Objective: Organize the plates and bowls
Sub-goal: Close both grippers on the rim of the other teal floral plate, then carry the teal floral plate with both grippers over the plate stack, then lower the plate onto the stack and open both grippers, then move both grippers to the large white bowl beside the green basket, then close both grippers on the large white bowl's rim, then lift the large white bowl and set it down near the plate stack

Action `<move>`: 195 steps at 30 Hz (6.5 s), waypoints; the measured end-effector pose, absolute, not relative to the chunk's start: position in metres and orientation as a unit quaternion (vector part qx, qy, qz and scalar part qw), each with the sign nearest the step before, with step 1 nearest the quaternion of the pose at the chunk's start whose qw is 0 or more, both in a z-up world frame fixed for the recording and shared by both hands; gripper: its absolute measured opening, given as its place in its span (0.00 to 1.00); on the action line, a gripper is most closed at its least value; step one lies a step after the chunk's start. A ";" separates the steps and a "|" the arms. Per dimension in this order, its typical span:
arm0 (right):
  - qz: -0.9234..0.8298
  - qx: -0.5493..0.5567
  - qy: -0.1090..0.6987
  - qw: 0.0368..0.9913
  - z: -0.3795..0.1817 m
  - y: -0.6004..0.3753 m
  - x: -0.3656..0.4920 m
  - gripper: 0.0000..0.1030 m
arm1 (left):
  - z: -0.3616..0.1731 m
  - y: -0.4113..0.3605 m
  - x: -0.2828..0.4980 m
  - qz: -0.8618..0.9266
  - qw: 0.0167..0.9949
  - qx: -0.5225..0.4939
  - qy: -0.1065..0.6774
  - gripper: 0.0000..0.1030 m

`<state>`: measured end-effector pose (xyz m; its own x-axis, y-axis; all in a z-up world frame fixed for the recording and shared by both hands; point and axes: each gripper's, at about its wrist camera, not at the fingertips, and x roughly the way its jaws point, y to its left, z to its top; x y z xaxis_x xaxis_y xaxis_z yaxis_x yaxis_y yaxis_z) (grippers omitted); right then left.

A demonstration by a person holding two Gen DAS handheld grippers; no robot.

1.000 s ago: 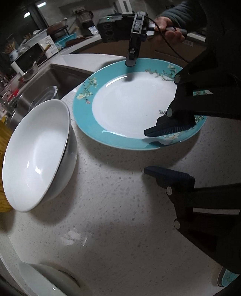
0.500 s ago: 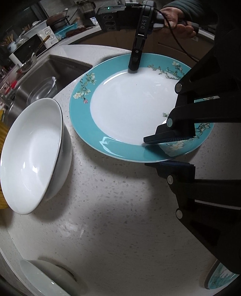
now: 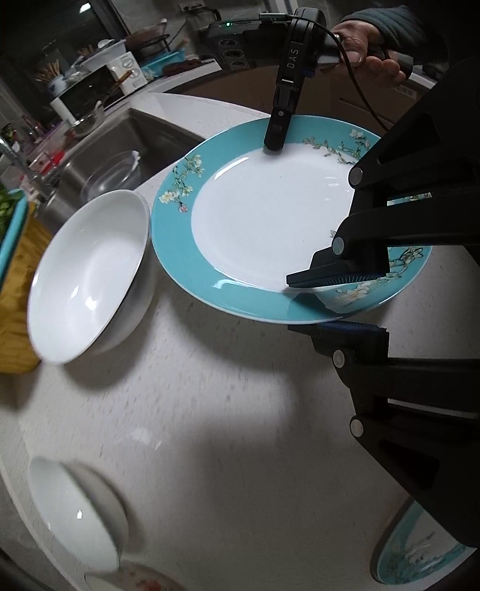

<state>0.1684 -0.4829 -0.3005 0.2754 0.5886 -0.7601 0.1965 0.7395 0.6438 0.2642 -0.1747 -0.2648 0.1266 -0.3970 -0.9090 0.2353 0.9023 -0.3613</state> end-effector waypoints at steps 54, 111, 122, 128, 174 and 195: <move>0.337 0.108 0.643 0.680 -0.281 -0.149 0.146 0.08 | -0.261 0.161 0.058 0.009 0.783 -0.198 0.589 0.18; 0.241 0.010 0.411 0.879 -0.172 -0.283 0.166 0.94 | -0.165 0.079 0.136 -0.019 0.864 -0.237 0.444 1.00; 0.135 0.117 0.449 0.876 -0.175 -0.410 0.205 1.00 | -0.152 -0.071 0.233 -0.113 0.847 -0.146 0.498 1.00; 0.111 0.162 0.440 0.876 -0.166 -0.433 0.206 0.86 | -0.176 -0.106 0.291 -0.124 0.845 -0.129 0.503 0.99; 0.231 0.121 0.584 0.769 -0.289 -0.416 0.384 0.12 | -0.321 -0.206 0.424 -0.031 0.791 -0.108 0.601 0.09; 0.318 0.017 0.599 0.735 -0.263 -0.337 0.285 0.11 | -0.303 -0.155 0.238 0.035 0.786 -0.165 0.595 0.09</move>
